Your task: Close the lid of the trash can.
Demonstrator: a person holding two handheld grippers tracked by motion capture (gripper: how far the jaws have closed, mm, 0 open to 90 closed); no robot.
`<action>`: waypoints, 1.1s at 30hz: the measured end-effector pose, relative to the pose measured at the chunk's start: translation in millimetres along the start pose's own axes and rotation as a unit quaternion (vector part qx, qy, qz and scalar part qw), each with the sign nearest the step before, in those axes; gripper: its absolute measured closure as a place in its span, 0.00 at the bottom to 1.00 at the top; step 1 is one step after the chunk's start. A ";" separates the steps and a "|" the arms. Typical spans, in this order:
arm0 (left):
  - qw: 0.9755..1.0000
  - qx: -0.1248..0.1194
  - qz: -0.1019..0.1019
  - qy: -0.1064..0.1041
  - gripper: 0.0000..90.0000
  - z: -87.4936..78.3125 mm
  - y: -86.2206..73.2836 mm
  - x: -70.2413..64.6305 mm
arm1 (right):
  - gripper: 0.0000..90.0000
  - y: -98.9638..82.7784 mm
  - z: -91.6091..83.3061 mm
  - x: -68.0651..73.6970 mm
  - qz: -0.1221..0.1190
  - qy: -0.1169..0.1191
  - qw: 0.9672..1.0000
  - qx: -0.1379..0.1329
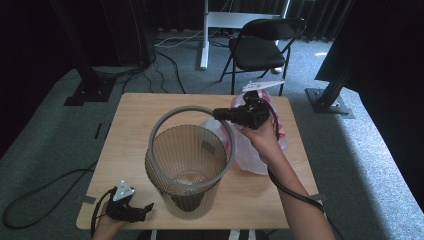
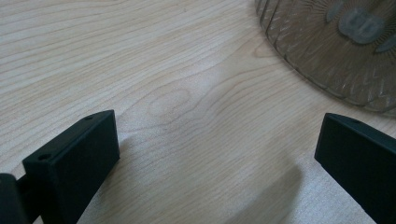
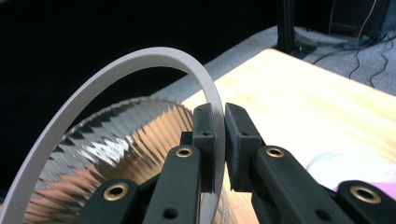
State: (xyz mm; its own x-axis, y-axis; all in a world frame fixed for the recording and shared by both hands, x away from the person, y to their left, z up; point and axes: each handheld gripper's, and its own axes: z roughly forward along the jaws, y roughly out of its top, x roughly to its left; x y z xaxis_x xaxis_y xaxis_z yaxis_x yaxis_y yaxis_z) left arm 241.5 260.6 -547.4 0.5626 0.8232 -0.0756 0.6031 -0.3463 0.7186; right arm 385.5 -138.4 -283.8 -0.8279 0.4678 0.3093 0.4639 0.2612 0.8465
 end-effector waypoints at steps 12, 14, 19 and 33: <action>1.000 0.000 0.000 0.000 0.00 0.1 0.0 -0.1 | 0.93 -6.2 21.0 2.3 0.008 0.016 1.000 0.025; 1.000 0.000 0.000 0.000 0.00 0.1 0.0 -0.1 | 0.93 -7.6 23.0 1.1 0.010 0.020 0.999 0.025; 1.000 -0.001 0.000 0.000 0.00 0.1 -0.1 -0.1 | 0.93 -9.1 28.0 -0.3 0.012 0.017 0.999 0.033; 1.000 -0.001 0.002 0.001 0.00 0.3 -0.2 -0.5 | 0.91 -12.5 31.9 -1.7 0.024 0.027 0.998 0.051</action>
State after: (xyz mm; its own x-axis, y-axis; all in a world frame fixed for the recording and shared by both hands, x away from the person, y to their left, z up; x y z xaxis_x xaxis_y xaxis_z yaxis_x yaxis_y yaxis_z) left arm 241.3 260.2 -547.7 0.5632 0.8232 -0.0717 0.6001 -0.3478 0.7203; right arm 391.1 -115.5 -308.7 -0.8182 0.4368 0.3738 0.5312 0.3253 0.7823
